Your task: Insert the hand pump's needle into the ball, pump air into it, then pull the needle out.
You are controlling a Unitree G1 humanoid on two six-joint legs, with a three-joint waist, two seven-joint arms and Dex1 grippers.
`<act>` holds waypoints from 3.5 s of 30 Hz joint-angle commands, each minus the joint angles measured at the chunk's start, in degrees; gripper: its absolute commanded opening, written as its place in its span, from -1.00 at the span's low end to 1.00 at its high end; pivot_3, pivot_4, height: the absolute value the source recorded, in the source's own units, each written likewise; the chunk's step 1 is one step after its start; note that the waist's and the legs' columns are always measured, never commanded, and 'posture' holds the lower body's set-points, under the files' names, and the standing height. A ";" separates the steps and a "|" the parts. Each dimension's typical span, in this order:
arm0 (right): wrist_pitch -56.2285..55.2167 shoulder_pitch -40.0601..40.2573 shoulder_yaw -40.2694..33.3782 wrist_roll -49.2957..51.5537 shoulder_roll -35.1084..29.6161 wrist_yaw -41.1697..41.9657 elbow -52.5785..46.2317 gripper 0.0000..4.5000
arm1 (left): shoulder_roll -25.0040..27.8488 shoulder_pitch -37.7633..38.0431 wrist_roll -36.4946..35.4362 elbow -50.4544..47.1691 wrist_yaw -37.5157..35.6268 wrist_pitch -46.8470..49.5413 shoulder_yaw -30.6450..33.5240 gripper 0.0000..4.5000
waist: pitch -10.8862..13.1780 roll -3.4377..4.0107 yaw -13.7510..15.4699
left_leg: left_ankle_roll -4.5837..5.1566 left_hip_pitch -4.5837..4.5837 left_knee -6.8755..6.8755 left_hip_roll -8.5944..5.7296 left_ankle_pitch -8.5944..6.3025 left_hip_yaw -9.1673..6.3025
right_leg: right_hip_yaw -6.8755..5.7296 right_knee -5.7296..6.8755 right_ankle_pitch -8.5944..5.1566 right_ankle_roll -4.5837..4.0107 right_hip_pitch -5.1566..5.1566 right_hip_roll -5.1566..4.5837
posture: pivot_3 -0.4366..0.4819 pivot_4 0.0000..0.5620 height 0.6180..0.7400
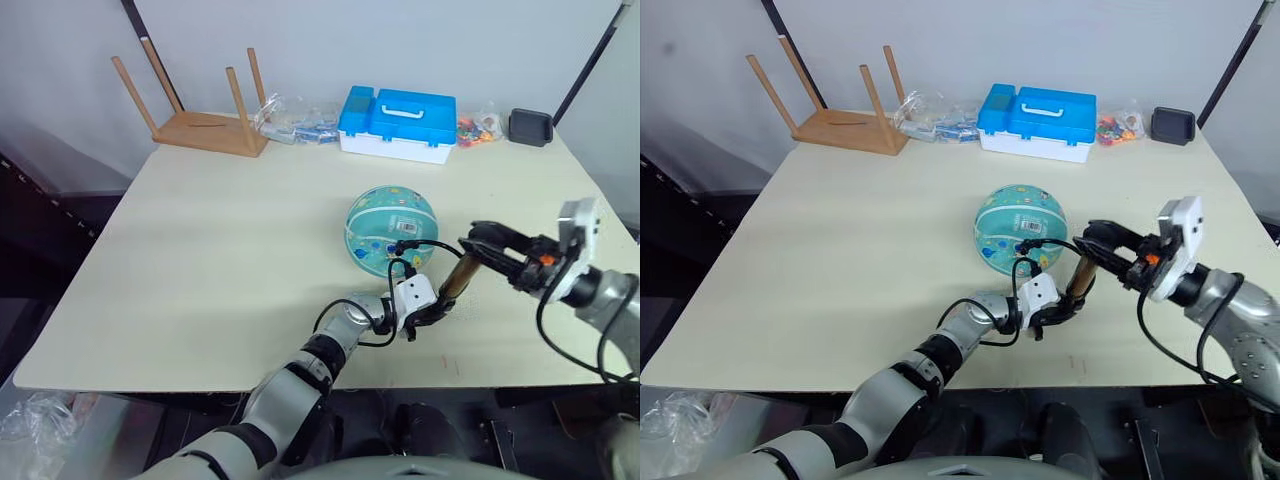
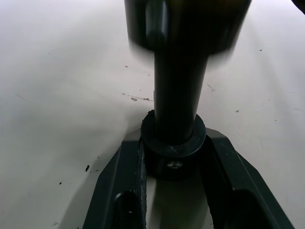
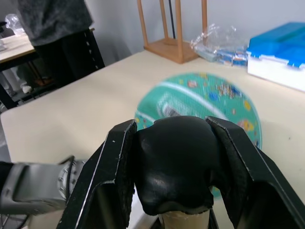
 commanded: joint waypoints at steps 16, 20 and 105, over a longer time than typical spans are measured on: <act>15.49 -10.97 -22.47 24.65 -12.06 -8.71 -9.29 -0.22 | 0.37 1.70 0.99 2.12 -1.68 1.84 -0.87 -0.53 | 0.78 0.85 0.39 | 0.01 -0.70 0.03 -0.23 0.01 -0.01 | 0.02 -0.03 0.17 -0.22 -0.55 -0.20 | -0.05 -0.47 1.00; 18.15 -14.31 -26.67 32.81 -16.70 -11.88 -8.41 -0.22 | 0.39 1.59 0.99 2.30 -1.90 1.78 -0.83 -0.53 | 0.83 0.87 0.44 | 0.02 -0.89 0.05 -0.23 0.01 -0.03 | -0.01 -0.04 0.18 -0.23 -0.68 -0.21 | -0.05 -0.47 1.00; 15.36 -12.78 -22.29 25.68 -12.65 -6.31 -8.61 -0.22 | 0.95 1.09 0.83 2.67 -1.31 1.72 -0.37 -0.53 | 0.88 0.91 0.31 | 0.01 -0.67 0.04 -0.26 0.01 -0.01 | 0.04 -0.02 0.17 -0.21 -0.52 -0.22 | -0.05 -0.47 1.00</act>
